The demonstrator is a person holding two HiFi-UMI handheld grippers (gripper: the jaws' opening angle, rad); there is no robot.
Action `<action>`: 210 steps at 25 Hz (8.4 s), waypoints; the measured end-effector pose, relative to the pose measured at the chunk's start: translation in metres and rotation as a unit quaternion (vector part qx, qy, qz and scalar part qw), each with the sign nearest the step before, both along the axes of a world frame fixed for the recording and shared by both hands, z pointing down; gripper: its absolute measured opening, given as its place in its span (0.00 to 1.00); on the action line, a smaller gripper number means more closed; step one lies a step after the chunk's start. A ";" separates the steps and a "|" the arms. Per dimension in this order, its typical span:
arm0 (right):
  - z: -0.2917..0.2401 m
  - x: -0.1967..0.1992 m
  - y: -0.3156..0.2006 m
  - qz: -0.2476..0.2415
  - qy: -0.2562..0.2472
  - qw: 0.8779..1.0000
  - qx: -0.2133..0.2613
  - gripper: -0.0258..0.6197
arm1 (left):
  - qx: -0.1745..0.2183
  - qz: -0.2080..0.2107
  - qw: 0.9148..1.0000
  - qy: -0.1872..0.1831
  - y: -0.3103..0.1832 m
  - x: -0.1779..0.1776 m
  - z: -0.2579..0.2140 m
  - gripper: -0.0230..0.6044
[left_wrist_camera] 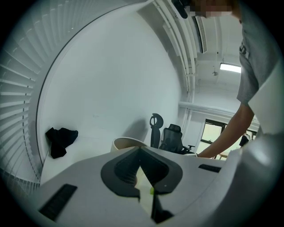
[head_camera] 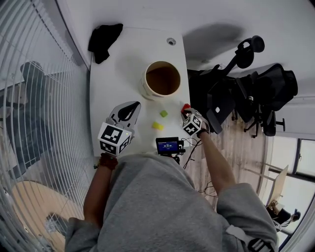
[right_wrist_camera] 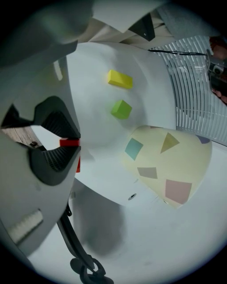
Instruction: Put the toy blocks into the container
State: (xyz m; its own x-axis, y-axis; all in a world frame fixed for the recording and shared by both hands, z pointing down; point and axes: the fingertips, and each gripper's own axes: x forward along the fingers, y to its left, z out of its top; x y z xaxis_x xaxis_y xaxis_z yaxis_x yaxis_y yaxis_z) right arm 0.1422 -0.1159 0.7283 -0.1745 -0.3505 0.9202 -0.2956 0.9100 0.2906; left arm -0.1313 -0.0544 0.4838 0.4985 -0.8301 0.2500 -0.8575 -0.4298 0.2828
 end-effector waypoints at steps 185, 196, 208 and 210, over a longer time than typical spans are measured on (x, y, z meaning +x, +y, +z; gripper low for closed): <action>-0.159 -0.012 0.008 0.079 -0.248 0.956 0.137 0.12 | -0.172 0.450 0.806 -0.343 0.067 0.153 0.258 0.36; -0.158 -0.019 0.014 0.075 -0.248 0.957 0.131 0.12 | -0.189 0.409 0.836 -0.314 0.058 0.150 0.258 0.29; -0.157 -0.018 0.018 0.088 -0.257 0.955 0.123 0.12 | -0.184 0.350 0.877 -0.273 0.054 0.139 0.231 0.28; -0.157 -0.020 0.019 0.087 -0.259 0.954 0.122 0.12 | -0.182 0.342 0.882 -0.267 0.054 0.136 0.227 0.28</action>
